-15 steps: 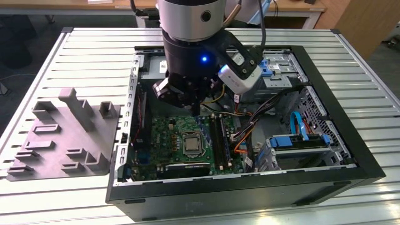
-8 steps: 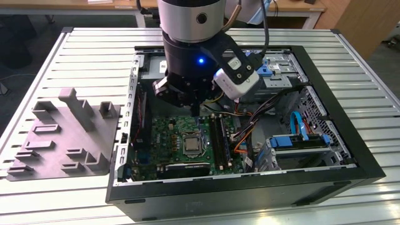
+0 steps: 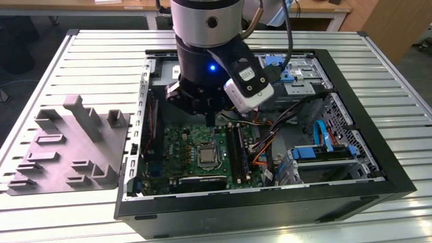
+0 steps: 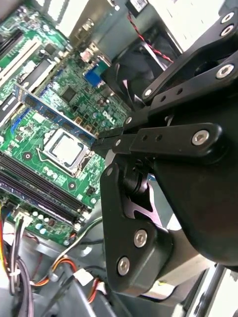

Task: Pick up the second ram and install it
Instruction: 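Insert the second ram into the second slot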

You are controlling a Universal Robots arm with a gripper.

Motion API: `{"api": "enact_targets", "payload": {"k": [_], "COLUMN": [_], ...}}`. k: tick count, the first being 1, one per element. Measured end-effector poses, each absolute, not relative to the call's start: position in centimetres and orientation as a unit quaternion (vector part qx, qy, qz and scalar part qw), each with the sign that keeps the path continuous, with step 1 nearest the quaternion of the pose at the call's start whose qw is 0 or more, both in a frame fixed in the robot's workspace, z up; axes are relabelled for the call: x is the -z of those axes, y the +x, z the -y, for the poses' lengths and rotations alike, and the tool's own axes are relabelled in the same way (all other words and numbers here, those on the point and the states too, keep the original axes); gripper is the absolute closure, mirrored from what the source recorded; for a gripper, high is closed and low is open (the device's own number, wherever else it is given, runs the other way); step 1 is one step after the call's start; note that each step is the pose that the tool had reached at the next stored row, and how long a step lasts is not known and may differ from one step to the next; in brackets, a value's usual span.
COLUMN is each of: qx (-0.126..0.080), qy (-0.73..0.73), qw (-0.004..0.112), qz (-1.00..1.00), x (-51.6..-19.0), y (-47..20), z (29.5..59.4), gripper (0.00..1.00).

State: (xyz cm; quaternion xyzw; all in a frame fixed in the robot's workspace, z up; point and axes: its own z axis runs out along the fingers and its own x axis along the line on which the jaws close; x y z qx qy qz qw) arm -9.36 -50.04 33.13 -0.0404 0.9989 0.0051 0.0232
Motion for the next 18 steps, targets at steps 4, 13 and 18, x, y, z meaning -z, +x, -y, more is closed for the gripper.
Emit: {"api": "enact_targets", "payload": {"k": [4,13,18], "qx": [-0.005,-0.008,-0.008], "qy": [-0.011,-0.017,-0.021], "qw": [0.023,0.024,0.023], "qz": [-1.000,-1.000,-0.999], "x": [-33.1,-32.7,-32.2], "y": [-9.4,-8.8,-7.4], "z": [50.0,50.0,50.0], "gripper": [0.89,0.89,0.89]}}
